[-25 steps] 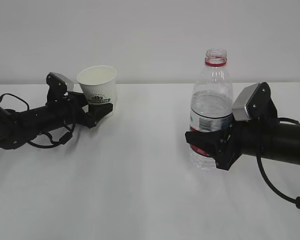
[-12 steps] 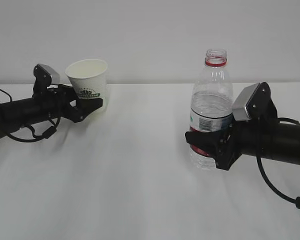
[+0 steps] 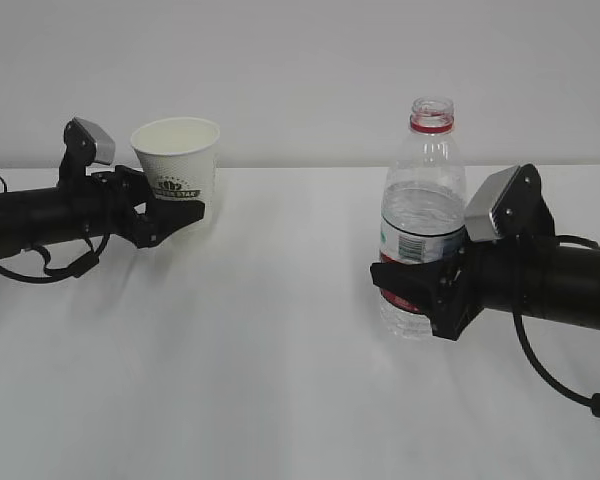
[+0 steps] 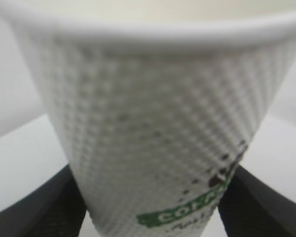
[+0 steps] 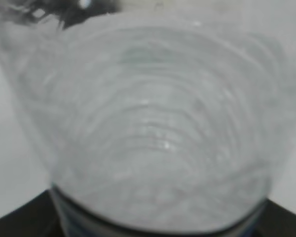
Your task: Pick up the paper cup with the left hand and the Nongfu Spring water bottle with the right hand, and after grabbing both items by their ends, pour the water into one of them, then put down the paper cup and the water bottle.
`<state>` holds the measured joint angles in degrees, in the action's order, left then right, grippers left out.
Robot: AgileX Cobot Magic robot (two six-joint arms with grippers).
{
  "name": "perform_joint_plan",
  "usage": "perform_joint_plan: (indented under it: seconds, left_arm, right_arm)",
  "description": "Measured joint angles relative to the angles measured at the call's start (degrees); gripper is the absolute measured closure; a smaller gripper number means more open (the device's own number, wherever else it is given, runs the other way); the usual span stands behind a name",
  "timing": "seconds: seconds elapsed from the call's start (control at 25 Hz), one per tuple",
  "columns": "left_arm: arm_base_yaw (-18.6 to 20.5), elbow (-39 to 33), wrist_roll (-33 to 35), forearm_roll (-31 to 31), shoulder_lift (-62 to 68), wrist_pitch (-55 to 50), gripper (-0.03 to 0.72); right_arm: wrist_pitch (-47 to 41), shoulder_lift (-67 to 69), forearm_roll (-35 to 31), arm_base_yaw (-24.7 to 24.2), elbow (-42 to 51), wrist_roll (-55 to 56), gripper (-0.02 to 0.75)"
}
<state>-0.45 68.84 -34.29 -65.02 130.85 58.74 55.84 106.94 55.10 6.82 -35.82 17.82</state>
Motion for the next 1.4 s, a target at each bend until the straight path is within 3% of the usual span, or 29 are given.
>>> perform_joint_plan:
  seconds: [0.68,1.4]
  left_arm:
    - [0.0,-17.31,-0.15,-0.17,-13.98,-0.15,0.125]
    - [0.04,-29.83,-0.25,-0.8,-21.9,6.51,0.125]
  right_arm:
    - [0.45,0.0,-0.1,0.0,0.0,0.0,0.288]
    - [2.15,0.0,-0.1,0.0,0.0,0.1,0.288]
